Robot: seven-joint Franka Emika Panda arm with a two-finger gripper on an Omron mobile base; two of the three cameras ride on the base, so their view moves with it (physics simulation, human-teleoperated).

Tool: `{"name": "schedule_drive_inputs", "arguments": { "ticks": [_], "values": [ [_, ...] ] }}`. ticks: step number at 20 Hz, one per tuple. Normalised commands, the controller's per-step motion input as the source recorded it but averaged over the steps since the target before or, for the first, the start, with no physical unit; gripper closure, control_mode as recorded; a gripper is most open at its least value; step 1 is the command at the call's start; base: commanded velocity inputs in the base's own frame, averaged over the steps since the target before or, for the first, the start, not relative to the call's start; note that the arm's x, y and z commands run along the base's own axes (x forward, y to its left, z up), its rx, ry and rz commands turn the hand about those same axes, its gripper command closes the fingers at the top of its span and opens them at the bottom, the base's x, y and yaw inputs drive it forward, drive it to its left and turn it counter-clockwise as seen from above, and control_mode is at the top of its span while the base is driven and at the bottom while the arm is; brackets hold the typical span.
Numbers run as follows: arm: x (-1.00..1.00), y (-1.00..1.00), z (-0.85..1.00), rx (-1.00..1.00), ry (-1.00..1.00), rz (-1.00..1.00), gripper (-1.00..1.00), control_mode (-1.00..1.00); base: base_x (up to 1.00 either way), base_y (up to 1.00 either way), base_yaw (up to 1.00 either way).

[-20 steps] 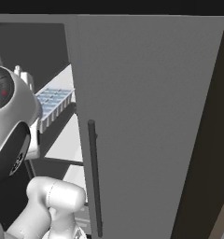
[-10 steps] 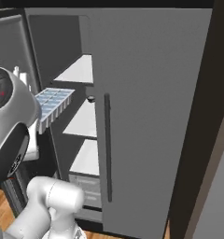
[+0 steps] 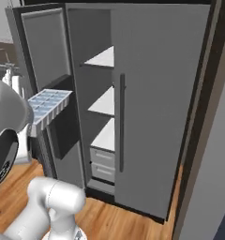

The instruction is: Open the freezer door, pick up the ice cube tray from the freezer, and place it on the dining counter.

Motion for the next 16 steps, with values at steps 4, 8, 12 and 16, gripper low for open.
{"name": "schedule_drive_inputs", "arguments": {
  "ticks": [4,8,12,16],
  "values": [
    [0.00,0.00,0.00,0.00,0.00,0.00,1.00,1.00,-0.33,-0.57,0.61],
    [0.00,0.00,0.00,0.00,0.00,0.00,1.00,1.00,-0.50,-0.21,0.79],
    [0.00,0.00,0.00,0.00,0.00,0.00,1.00,1.00,-0.53,-0.21,0.84],
    [0.00,0.00,0.00,0.00,0.00,0.00,1.00,1.00,-0.49,-0.24,0.95]
  ]
}}
